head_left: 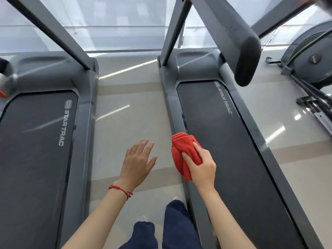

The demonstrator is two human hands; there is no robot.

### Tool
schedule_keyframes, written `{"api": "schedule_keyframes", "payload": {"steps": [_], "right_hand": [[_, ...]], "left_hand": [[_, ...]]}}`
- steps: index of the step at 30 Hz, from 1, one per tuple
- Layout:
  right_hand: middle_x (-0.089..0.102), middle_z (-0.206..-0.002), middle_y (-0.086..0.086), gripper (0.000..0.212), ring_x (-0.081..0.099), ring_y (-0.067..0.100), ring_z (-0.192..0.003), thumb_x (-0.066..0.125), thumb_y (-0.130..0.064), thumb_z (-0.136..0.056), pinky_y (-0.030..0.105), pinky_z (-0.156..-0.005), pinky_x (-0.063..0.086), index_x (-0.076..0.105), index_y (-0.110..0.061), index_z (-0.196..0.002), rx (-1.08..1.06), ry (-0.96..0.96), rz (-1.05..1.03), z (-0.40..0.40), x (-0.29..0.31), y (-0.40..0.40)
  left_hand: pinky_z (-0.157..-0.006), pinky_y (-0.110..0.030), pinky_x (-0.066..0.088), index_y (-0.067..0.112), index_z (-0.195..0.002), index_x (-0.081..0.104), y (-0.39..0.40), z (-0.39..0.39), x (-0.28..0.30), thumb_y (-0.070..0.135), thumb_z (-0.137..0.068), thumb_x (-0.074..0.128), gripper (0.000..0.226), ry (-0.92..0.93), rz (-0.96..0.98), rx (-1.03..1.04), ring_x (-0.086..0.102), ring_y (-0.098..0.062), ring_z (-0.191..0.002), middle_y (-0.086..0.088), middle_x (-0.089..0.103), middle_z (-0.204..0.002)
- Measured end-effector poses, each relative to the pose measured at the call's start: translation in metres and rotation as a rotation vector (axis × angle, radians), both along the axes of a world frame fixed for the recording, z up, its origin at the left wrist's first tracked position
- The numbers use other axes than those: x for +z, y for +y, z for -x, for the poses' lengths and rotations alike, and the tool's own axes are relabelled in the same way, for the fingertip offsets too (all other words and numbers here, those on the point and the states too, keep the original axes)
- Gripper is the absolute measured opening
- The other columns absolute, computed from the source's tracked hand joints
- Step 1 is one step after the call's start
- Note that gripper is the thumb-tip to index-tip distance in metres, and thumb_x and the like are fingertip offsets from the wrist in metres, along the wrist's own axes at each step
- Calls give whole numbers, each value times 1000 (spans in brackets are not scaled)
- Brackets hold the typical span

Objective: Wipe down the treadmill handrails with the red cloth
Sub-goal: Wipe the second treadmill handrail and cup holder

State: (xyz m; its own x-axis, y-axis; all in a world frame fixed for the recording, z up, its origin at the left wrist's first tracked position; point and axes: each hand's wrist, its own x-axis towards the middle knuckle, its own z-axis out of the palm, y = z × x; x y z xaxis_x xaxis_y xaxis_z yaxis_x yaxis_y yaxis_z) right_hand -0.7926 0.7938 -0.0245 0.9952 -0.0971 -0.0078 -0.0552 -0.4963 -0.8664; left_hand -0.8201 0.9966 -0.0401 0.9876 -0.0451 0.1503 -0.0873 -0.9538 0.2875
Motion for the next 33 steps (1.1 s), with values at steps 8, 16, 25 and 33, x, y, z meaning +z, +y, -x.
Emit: {"api": "schedule_keyframes", "payload": {"steps": [8,16,25,33], "right_hand": [[61,-106,-4,49,58,7,-94,73,-35,-74,-1,-80,35,60,-23,-120,113,-115,-3,-58,43,-49],[62,-105,-6,49,58,4,-95,74,-35,-73,10,-84,42,61,-24,-119,284,-206,-52,-102,102,-87],[61,-110,-14,52,59,2,-101,71,-44,-70,12,-85,45,59,-30,-118,322,-377,-112,-132,172,-95],[64,-104,-16,48,61,3,-96,69,-48,-67,18,-86,46,60,-40,-113,177,-461,-90,-172,212,-95]], "left_hand": [[-79,-41,50,4,-118,57,-52,-60,26,37,-89,41,47,-134,33,-3,47,-29,-110,-18,59,-120],[-91,-42,41,6,-125,52,-82,-99,64,44,-99,26,53,-255,45,2,44,-29,-120,-16,54,-128],[-100,-39,32,2,-126,52,-87,-140,124,39,-98,35,50,-452,89,-71,43,-32,-122,-19,54,-128],[-100,-38,32,2,-125,52,-83,-190,155,37,-98,35,48,-559,122,-172,41,-30,-124,-17,52,-130]]}}
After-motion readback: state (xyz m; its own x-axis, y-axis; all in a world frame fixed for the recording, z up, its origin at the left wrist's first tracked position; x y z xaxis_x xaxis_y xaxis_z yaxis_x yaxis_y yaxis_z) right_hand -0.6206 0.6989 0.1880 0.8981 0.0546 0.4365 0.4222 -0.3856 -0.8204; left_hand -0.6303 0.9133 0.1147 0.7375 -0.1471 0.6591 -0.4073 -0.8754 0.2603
